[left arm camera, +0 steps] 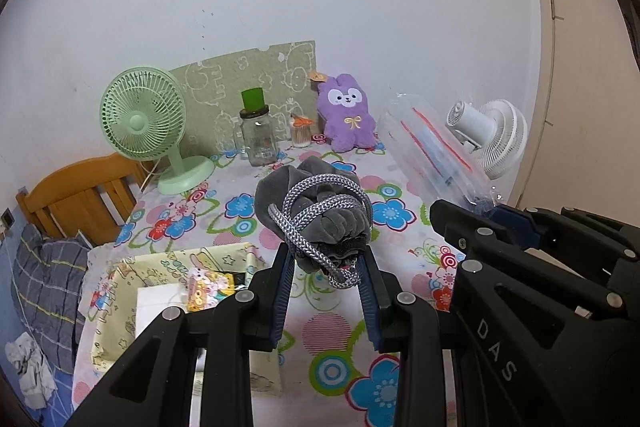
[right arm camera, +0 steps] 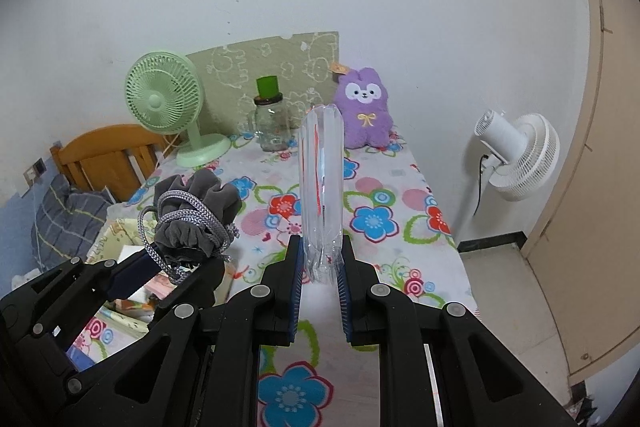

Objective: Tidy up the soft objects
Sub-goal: 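Lift both held items and carry them over the paper storage box, then lower both items into the box and open both tools to release them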

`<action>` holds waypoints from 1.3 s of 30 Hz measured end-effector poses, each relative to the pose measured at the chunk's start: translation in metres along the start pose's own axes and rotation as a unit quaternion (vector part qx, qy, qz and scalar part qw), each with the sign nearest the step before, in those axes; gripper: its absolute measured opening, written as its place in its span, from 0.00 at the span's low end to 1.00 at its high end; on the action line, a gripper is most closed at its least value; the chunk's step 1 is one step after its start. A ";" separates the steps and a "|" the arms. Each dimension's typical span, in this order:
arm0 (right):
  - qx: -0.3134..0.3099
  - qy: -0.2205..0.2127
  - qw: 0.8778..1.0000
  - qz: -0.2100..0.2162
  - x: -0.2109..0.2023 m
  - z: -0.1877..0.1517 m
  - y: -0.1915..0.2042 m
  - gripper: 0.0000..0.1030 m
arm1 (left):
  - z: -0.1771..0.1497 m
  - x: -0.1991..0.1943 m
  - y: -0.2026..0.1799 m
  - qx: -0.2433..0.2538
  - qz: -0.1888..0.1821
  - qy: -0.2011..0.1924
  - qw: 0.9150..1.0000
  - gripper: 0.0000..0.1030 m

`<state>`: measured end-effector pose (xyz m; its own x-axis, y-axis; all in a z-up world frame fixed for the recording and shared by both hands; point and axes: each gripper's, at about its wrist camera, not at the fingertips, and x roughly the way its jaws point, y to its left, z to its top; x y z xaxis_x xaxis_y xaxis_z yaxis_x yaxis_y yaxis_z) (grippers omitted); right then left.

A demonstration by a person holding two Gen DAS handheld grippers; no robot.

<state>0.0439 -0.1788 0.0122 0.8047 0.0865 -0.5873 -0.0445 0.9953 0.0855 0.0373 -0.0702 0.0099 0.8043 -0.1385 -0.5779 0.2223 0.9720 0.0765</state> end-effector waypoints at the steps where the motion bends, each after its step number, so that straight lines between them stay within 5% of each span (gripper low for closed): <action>1: 0.000 -0.002 1.000 0.001 0.000 0.001 0.003 0.18 | 0.000 -0.001 0.003 0.001 0.000 -0.001 1.000 0.30; 39: -0.043 0.029 0.996 0.070 0.056 -0.003 0.126 0.18 | -0.034 0.024 0.124 -0.040 0.034 0.035 0.998 0.31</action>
<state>0.0811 -0.0489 -0.0124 0.7514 0.2246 -0.6204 -0.2068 0.9731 0.1017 0.0656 0.0534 -0.0218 0.7755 -0.0601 -0.6284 0.1210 0.9911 0.0546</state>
